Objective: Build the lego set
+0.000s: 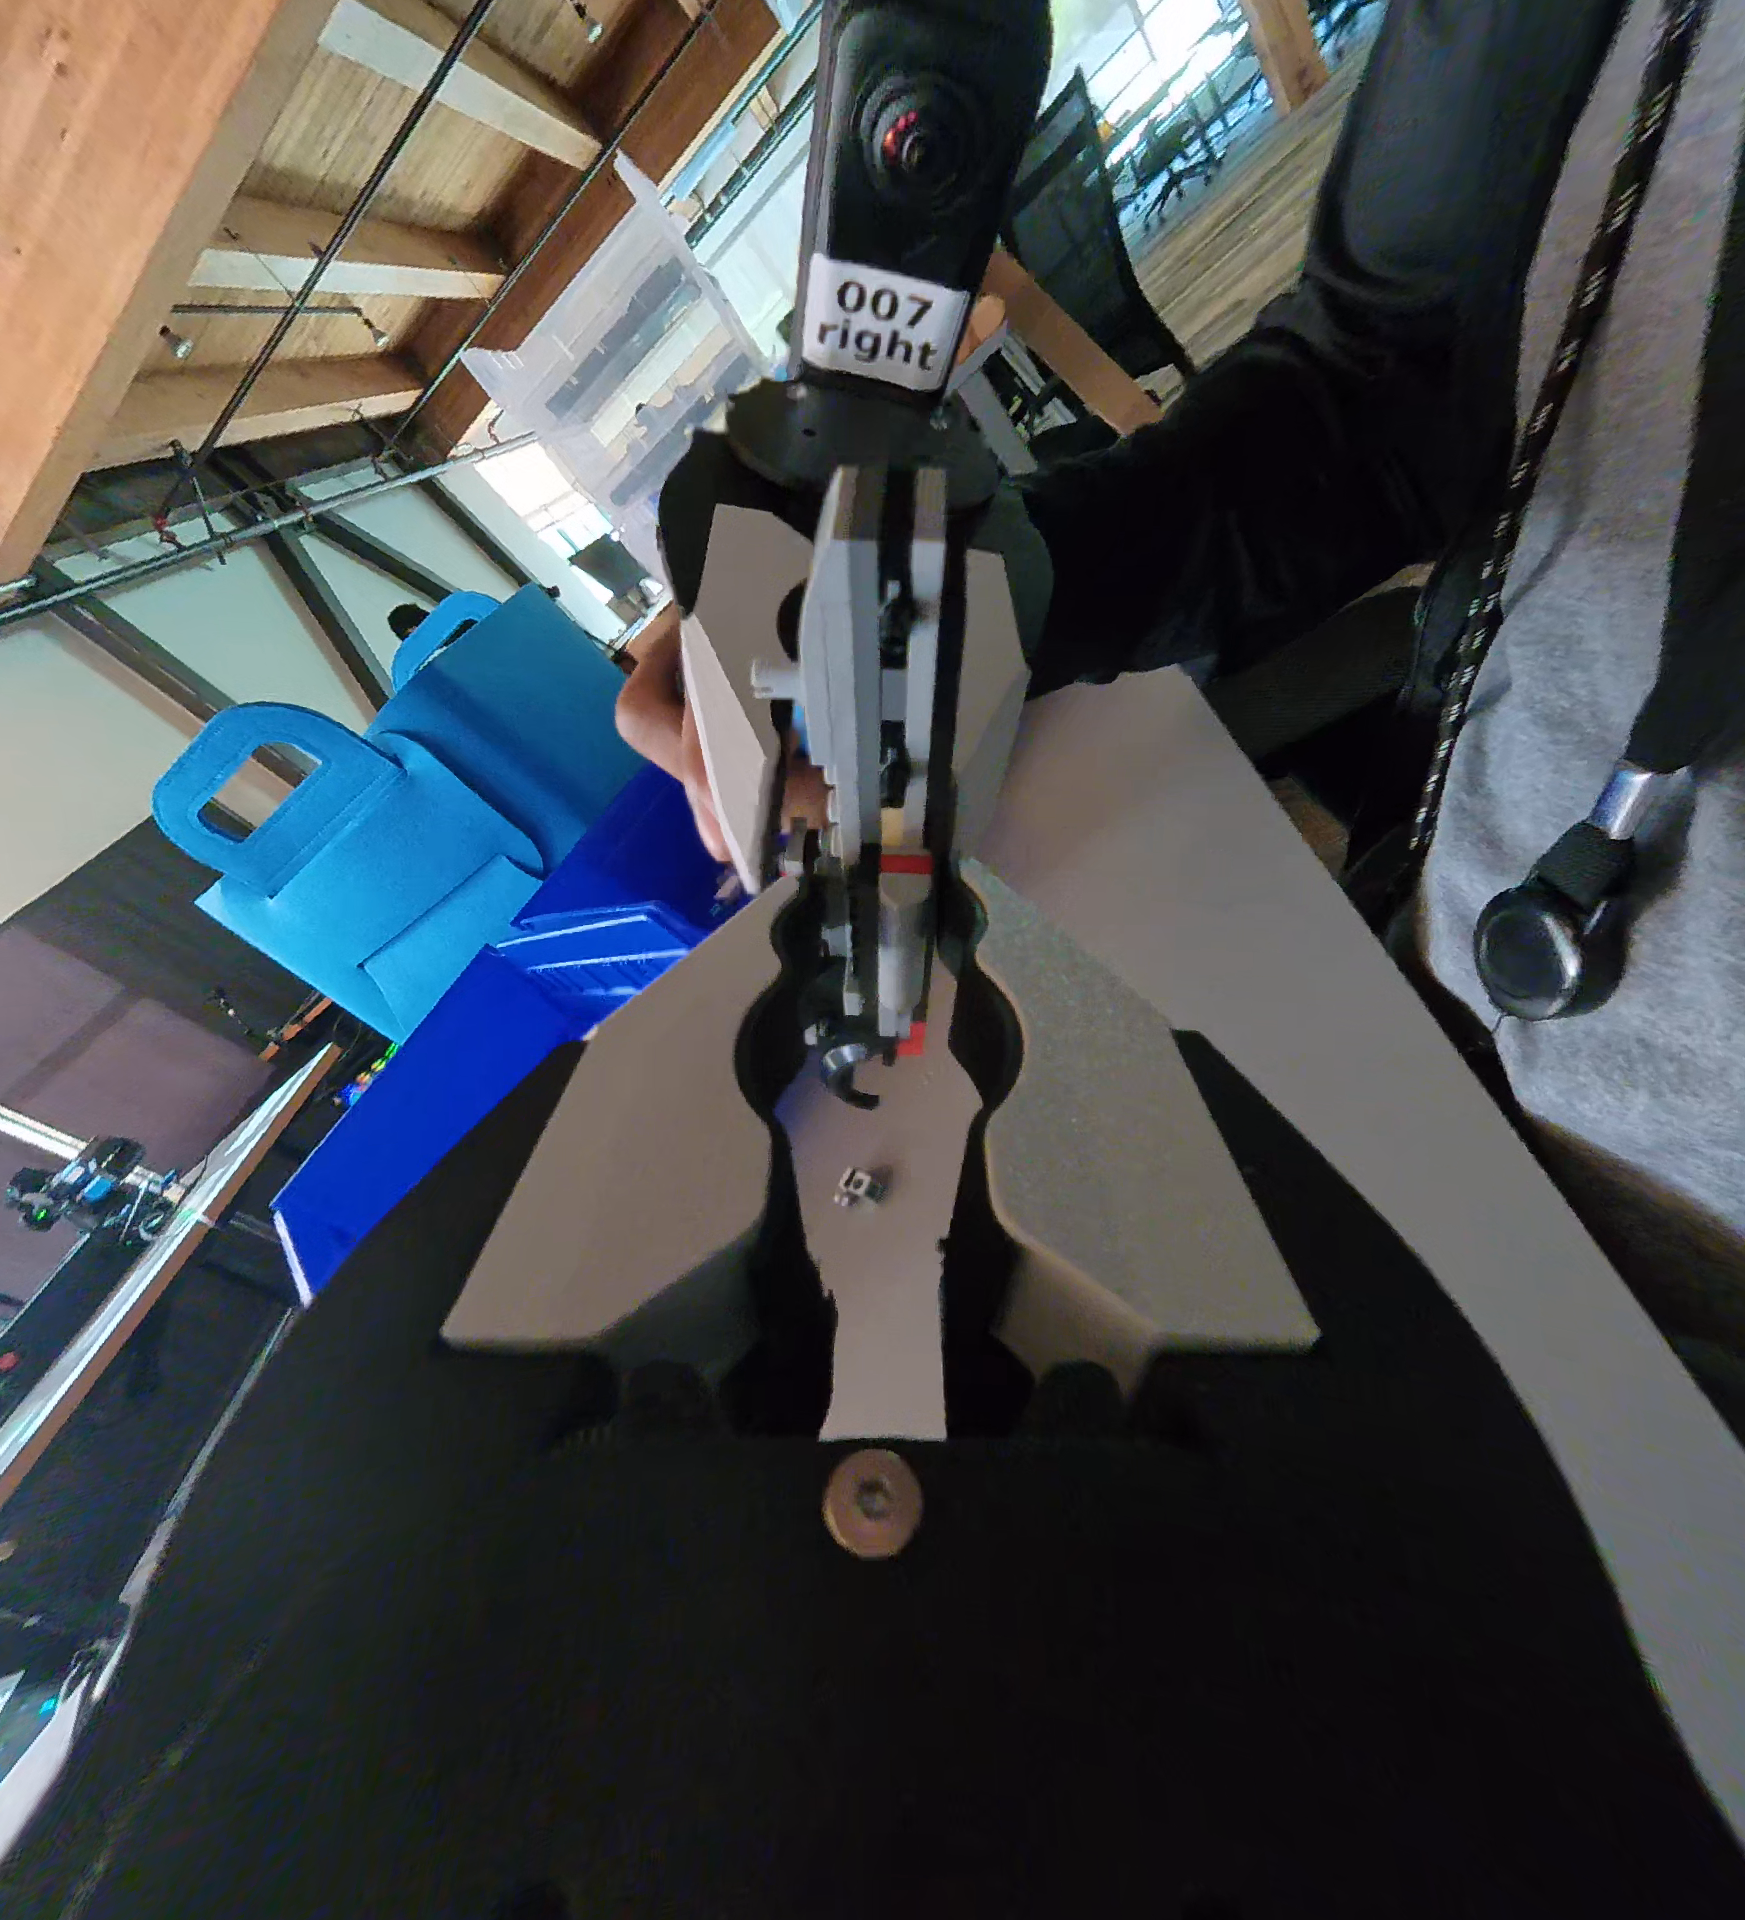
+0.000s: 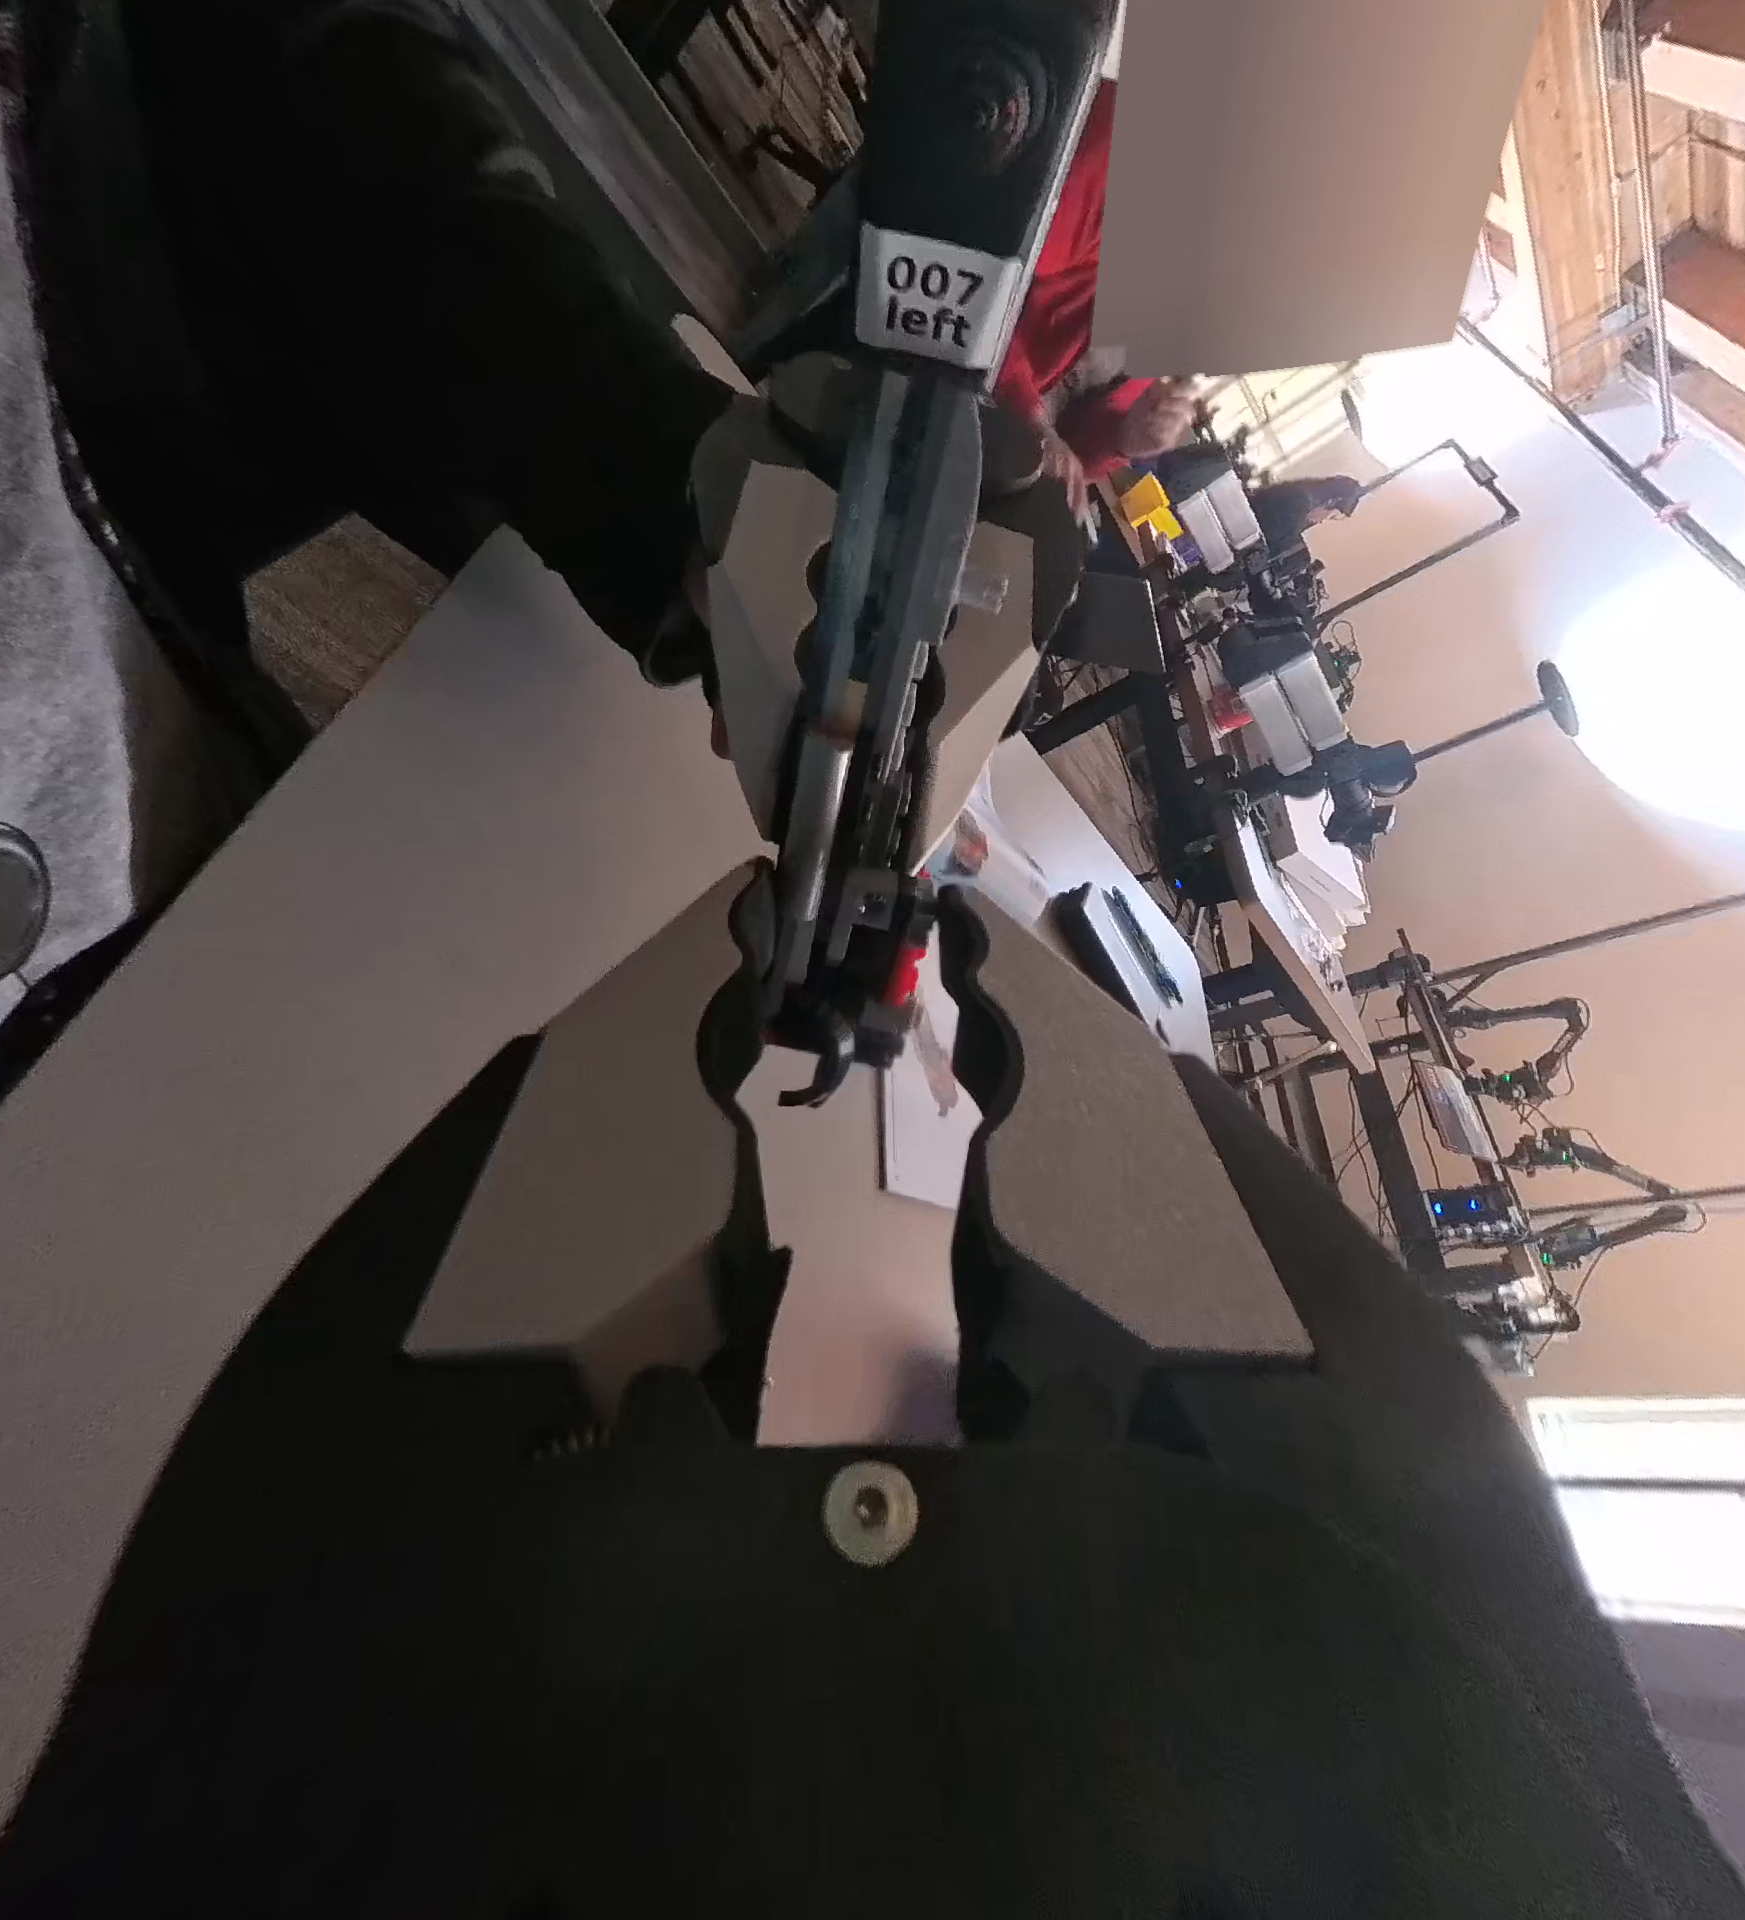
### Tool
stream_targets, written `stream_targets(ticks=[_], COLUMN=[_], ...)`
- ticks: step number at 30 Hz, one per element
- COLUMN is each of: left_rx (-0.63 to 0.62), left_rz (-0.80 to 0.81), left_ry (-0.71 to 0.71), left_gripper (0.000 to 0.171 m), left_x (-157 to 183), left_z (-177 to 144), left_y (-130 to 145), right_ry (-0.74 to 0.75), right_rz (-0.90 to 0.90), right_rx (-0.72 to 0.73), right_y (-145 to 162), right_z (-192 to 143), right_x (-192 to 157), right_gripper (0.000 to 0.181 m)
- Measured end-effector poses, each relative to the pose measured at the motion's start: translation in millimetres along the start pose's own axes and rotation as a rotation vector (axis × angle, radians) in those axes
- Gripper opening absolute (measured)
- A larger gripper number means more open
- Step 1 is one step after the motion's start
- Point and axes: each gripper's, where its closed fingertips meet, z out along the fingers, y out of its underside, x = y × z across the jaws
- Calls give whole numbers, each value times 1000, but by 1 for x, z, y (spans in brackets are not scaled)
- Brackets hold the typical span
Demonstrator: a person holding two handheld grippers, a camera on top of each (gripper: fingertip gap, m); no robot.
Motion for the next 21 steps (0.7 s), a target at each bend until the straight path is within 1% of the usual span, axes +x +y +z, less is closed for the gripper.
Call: stream_targets(ticks=[2,5,10,13,18,21], left_rx=[-7,-13,-21,-23,-27,-52], left_rz=[-3,-13,-12,-3,2,3], left_ry=[8,13,18,23,24,0], left_gripper=[22,22,22,22,22,22], left_x=[0,1,3,4,5,1], left_z=[0,1,3,4,5,6], left_y=[3,6,8,6,7,14], right_ry=[21,30,14,14,5,29], right_rz=[26,58,57,35,27,41], right_rx=[2,33,26,22,27,-6], right_y=[4,3,6,6,7,15], right_z=[-1,-5,-4,-2,-3,-1], right_x=[2,1,-4,-5,-5,-2], right_gripper=[39,40,38,32,31,32])
